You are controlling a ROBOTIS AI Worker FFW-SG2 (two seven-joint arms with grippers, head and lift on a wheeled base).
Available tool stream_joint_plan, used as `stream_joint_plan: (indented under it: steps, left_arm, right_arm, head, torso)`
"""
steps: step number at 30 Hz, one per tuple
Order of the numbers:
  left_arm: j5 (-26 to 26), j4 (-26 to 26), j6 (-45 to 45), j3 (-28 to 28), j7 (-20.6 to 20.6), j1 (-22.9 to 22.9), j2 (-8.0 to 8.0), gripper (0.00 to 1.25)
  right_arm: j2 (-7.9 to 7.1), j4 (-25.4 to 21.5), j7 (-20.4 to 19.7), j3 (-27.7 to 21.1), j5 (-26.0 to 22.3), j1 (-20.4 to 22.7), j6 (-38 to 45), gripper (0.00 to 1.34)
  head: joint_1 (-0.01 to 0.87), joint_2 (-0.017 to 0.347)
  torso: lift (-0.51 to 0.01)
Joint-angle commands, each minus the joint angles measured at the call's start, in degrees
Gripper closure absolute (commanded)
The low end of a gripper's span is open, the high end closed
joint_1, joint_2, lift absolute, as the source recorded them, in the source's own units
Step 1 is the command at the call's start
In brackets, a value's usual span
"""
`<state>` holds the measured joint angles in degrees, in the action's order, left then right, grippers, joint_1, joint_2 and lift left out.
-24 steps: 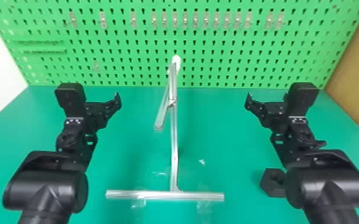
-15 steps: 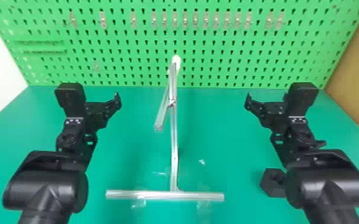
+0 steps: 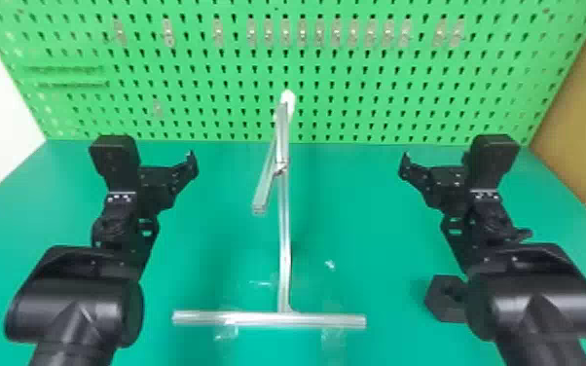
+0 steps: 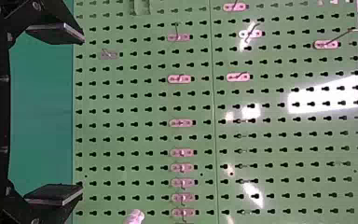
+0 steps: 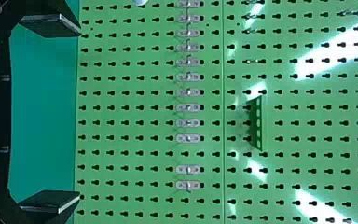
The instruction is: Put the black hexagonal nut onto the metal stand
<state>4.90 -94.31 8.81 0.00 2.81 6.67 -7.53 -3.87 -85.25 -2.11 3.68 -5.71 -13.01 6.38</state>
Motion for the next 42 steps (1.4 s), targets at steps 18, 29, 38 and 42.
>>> stream_joint_plan:
  steps: [18, 29, 38, 42]
  left_arm:
    - [-0.1, 0.0, 0.0, -0.1, 0.0, -0.2, -0.03, 0.15]
    - [-0.1, 0.0, 0.0, -0.1, 0.0, -0.3, 0.06, 0.15]
    - [-0.1, 0.0, 0.0, -0.1, 0.0, -0.3, 0.06, 0.15]
    - [-0.1, 0.0, 0.0, 0.0, 0.0, -0.3, -0.03, 0.15]
  right_arm:
    - [-0.35, -0.7, 5.6, -3.2, 4.8, -0.5, 23.9, 0.08]
    - [-1.14, 1.4, 8.3, -6.1, 7.6, 0.6, 30.3, 0.08]
    - [-2.37, 1.8, 12.1, -6.7, 9.8, -0.4, 38.1, 0.08]
    - [-2.29, 1.7, 12.7, -7.9, 10.7, -0.1, 39.6, 0.08]
  head:
    - [0.693, 0.081]
    - [0.693, 0.081]
    - [0.693, 0.081]
    - [0.693, 0.081]
  torso:
    - [-0.001]
    - [-0.001]
    - [-0.001]
    - [-0.001]
